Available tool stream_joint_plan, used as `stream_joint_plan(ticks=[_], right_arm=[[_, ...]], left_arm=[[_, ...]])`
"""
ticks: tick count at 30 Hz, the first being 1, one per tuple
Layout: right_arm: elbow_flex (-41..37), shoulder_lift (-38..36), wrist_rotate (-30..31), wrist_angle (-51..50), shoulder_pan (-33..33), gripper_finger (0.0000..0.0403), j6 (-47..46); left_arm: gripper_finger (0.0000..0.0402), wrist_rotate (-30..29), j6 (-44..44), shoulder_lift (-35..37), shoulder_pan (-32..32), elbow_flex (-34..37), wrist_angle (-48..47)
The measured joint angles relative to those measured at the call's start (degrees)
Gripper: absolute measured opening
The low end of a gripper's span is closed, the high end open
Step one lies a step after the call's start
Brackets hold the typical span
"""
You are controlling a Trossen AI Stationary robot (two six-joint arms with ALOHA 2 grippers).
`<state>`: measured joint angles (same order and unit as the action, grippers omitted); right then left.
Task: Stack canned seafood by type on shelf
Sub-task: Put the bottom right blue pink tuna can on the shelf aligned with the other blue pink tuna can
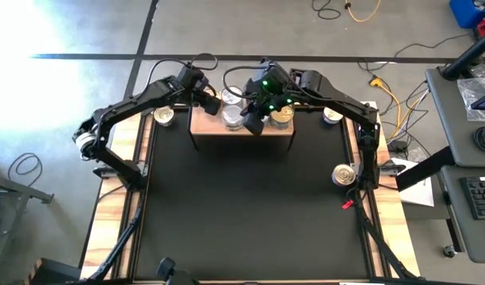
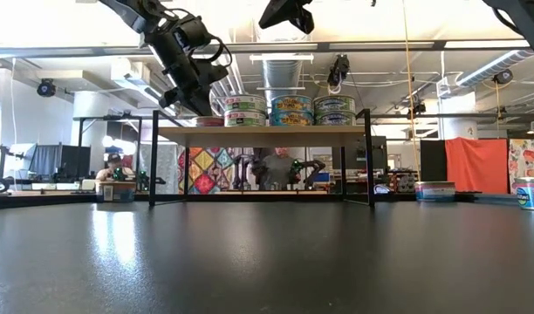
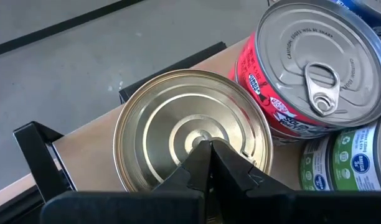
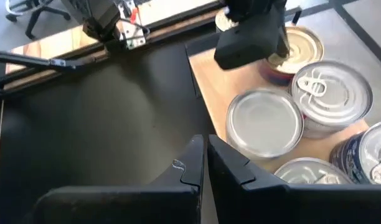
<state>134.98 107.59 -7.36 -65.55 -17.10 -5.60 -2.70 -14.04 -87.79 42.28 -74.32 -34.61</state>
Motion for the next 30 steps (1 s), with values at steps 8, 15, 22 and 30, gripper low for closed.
stream_joint_plan(ticks=[8,15,22,30], right_arm=[[-0.1,0.0,0.0,-6.8,0.4,0.0013,2.4],[-0.1,0.2,0.0,-8.4,0.4,0.0013,2.6],[-0.1,0.2,0.1,-13.3,0.3,0.0013,3.5],[-0.4,1.2,0.1,-13.9,0.5,0.0013,1.9]], left_arm=[[0.0,0.1,1.0,0.2,0.1,0.0,-0.1],[0.0,0.1,2.4,0.4,0.2,0.0,-0.1],[0.0,-2.7,4.3,2.5,0.4,0.2,-0.4],[0.0036,0.0,6.2,6.1,0.4,0.2,0.1]])
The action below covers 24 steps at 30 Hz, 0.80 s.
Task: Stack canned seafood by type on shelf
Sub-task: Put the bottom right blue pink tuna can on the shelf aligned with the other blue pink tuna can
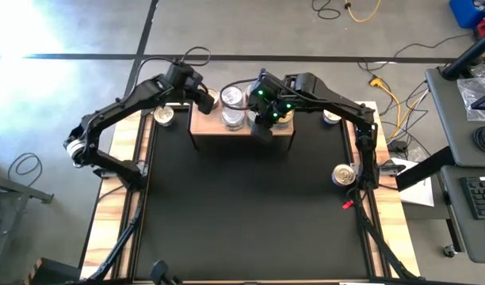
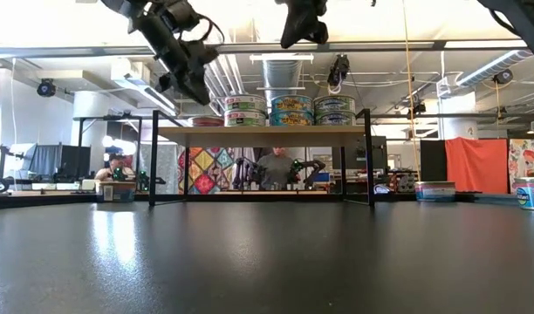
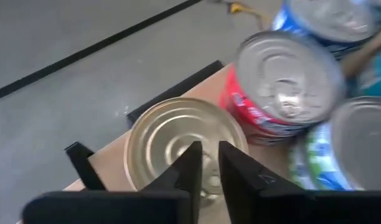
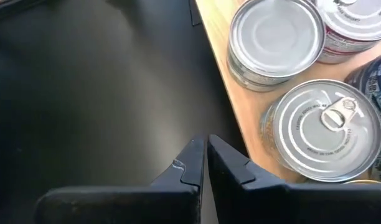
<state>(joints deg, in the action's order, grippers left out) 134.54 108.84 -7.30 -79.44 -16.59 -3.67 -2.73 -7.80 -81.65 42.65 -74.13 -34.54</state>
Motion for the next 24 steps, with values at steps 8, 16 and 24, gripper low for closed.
stream_joint_plan(ticks=[8,16,24], right_arm=[[-1.0,0.0,0.0,0.0,5.1,0.0013,-3.0],[-5.5,0.0,1.3,1.0,16.3,0.0013,-14.4],[-14.7,-0.1,7.3,0.6,28.6,0.0013,-32.4]], left_arm=[[0.01,11.2,5.2,9.2,-3.3,-0.1,0.5],[0.0102,12.7,8.7,20.2,-10.8,0.0,-0.6],[0.01,15.0,7.4,24.3,-19.8,0.0,-2.8]])
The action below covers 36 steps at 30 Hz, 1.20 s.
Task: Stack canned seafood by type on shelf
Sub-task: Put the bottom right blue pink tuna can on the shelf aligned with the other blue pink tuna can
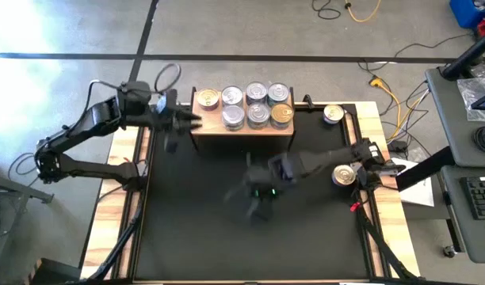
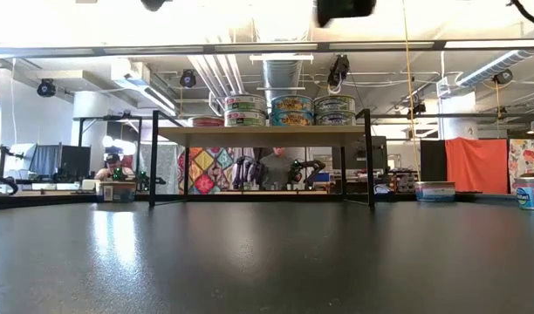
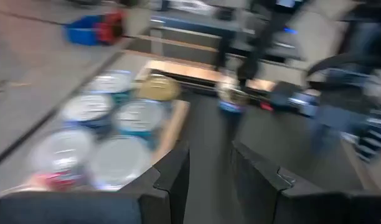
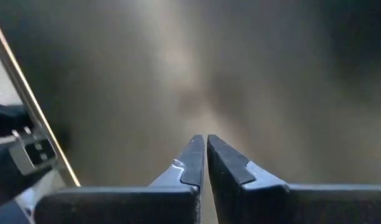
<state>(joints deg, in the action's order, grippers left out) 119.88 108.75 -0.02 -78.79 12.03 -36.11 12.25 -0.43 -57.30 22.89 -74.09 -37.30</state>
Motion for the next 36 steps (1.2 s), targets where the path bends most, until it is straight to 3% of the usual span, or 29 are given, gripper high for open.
stream_joint_plan(ticks=[7,9,16,24,28,32,36], right_arm=[[-8.5,-0.1,0.0,-7.0,7.9,0.0013,-11.6],[-11.2,-0.1,0.1,-11.3,9.2,0.0013,-14.7],[-27.9,-7.0,0.9,-11.1,12.3,0.0013,-26.9],[-53.7,-26.0,5.1,-11.3,9.6,0.0013,-51.0],[-64.9,-37.0,4.1,-11.3,8.2,0.0013,-69.1],[-71.8,-44.4,7.1,-10.5,8.3,0.0013,-82.8],[-75.9,-45.9,8.0,-10.0,7.5,0.0013,-86.0]], left_arm=[[0.01,1.7,0.2,1.4,-16.1,4.2,3.5],[0.01,0.2,-0.8,1.5,-21.5,6.7,5.9],[0.0096,-7.7,-4.9,0.3,-34.5,11.4,12.6],[0.008,-13.3,-4.0,-2.7,-35.8,11.1,18.4],[0.0078,-13.8,-4.0,-5.6,-35.8,11.1,24.1],[0.0078,-13.7,-4.0,-9.2,-35.8,11.1,30.6],[0.0078,-10.7,-4.4,-10.8,-34.7,11.1,32.0]])
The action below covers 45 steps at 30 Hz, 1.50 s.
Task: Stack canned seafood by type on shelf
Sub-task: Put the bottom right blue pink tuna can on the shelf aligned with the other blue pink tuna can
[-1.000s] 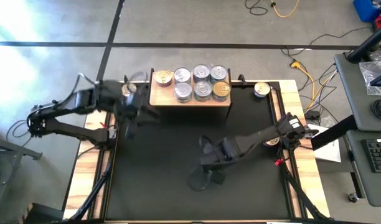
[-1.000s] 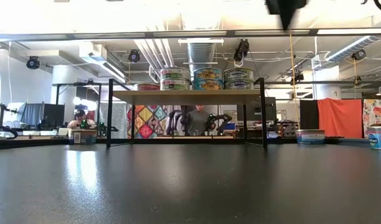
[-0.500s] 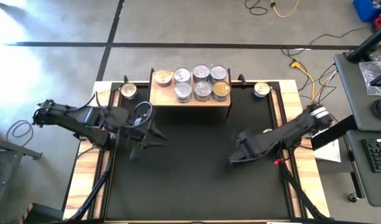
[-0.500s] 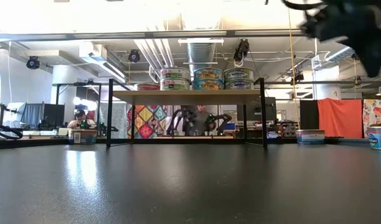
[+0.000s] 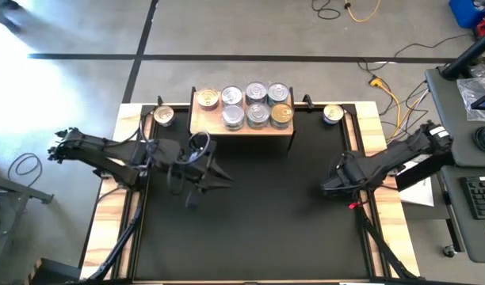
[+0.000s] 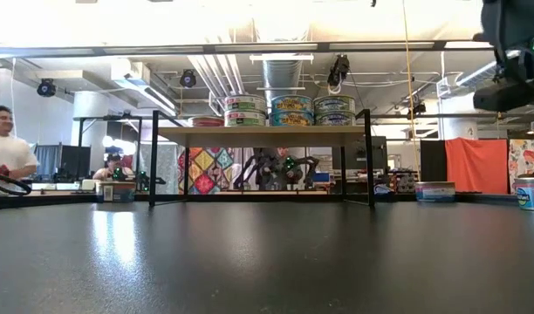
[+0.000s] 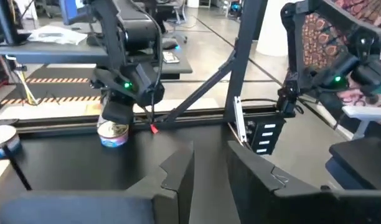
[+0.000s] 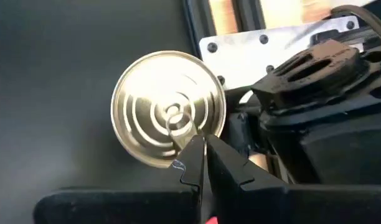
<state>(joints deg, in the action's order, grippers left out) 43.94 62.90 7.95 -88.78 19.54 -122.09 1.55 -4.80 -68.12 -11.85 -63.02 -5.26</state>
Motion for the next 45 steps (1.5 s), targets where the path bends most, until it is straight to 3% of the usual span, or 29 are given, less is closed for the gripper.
stream_joint_plan(ticks=[7,14,24,29,34,41,45], right_arm=[[-0.3,4.0,2.8,5.8,-2.8,0.0013,-7.0],[-1.5,6.6,3.9,8.1,-4.7,0.0013,-7.5],[-1.4,21.1,3.8,8.2,-10.0,0.0013,-7.1],[-1.4,26.2,1.1,10.4,-11.1,0.0013,-1.4],[0.2,26.7,-0.5,12.9,-10.7,0.0013,7.9],[11.1,26.8,-1.1,16.8,-7.9,0.0013,11.0],[17.6,26.9,0.2,25.8,-6.5,0.0013,18.9]], left_arm=[[0.0078,1.3,0.6,0.9,2.6,0.0,-0.3],[0.0078,1.4,1.5,1.1,3.4,0.0,-0.3],[0.0078,1.9,1.5,1.1,3.7,0.0,-0.4],[0.0078,2.7,0.7,1.5,3.7,0.0,-1.8],[0.0078,2.8,0.4,2.1,3.7,0.0,-2.5],[0.0078,2.7,0.7,2.4,3.7,0.0,-4.2],[0.0078,0.6,4.5,4.5,3.7,-0.1,-8.5]])
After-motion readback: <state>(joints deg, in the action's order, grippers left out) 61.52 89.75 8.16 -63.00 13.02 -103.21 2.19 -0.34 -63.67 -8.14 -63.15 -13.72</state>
